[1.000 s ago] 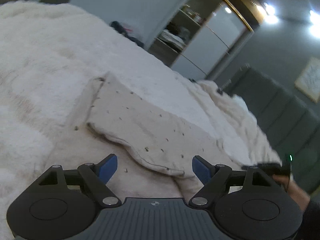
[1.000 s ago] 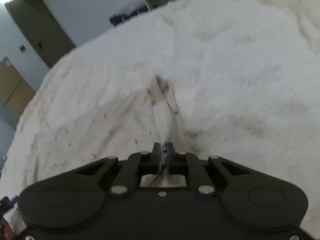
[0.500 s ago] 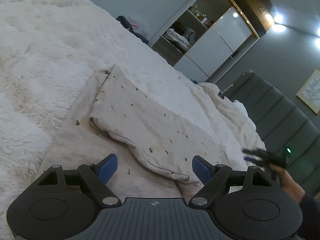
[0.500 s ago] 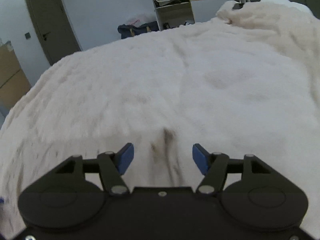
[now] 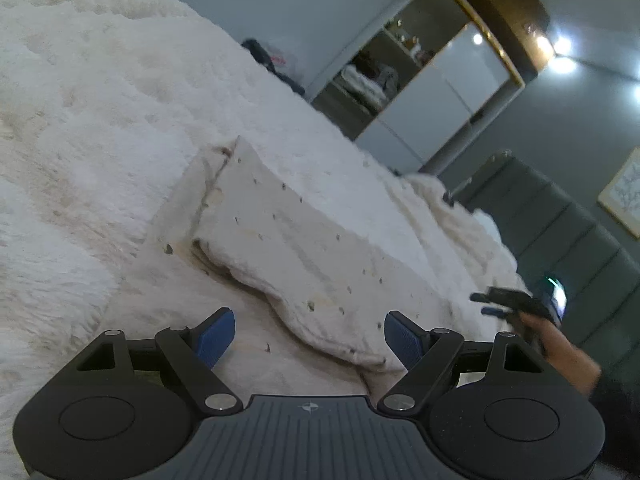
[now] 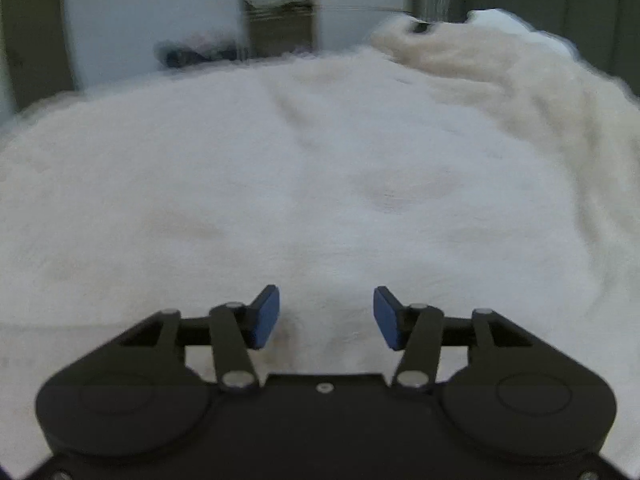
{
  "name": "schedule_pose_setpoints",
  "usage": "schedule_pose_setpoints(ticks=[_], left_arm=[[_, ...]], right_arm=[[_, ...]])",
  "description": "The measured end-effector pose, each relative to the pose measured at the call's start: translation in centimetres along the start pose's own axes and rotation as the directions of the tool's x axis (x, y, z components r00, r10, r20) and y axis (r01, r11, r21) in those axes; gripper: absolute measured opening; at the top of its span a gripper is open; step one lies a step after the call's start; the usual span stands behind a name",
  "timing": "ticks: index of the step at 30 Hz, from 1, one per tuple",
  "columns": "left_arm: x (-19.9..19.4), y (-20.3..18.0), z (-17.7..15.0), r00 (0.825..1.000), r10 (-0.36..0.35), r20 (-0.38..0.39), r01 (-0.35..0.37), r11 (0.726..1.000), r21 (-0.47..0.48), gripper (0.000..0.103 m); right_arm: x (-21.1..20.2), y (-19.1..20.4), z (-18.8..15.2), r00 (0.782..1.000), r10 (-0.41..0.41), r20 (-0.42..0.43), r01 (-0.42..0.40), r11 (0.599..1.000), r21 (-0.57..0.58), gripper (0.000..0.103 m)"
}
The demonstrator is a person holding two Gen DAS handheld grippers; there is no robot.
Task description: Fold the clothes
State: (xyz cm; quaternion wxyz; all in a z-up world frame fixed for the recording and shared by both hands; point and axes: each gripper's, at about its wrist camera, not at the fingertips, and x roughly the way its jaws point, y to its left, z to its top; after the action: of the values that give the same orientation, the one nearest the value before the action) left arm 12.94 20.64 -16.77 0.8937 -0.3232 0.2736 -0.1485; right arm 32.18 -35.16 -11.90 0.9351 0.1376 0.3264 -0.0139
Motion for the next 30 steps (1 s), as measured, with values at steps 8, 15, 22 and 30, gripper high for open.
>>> schedule_pose_setpoints(ticks=[8, 15, 22, 30], left_arm=[[-2.2, 0.2, -0.5, 0.997, 0.012, 0.078, -0.013, 1.000, 0.006, 0.078], [-4.6, -0.4, -1.2, 0.992, -0.024, 0.127, 0.024, 1.000, -0.002, 0.080], [-1.2, -7.4, -5.0, 0.999, 0.009, -0.038, 0.006, 0.929, 0.370, 0.080], [3.1, -11.9, -11.4, 0.906, 0.012, -0.423, 0.232, 0.822, 0.520, 0.078]], right_arm=[[-8.0, 4.1, -12.5, 0.982, 0.182, -0.050, -0.189, 0.961, -0.201, 0.057], [-10.2, 4.0, -17.6, 0.987, 0.041, -0.156, -0.070, 0.981, -0.182, 0.055], [-12.4, 6.3, -18.5, 0.990, 0.135, -0.046, -0.143, 0.956, -0.255, 0.064], [-13.5, 5.2, -18.8, 0.919, 0.358, -0.165, -0.382, 0.912, -0.150, 0.056]])
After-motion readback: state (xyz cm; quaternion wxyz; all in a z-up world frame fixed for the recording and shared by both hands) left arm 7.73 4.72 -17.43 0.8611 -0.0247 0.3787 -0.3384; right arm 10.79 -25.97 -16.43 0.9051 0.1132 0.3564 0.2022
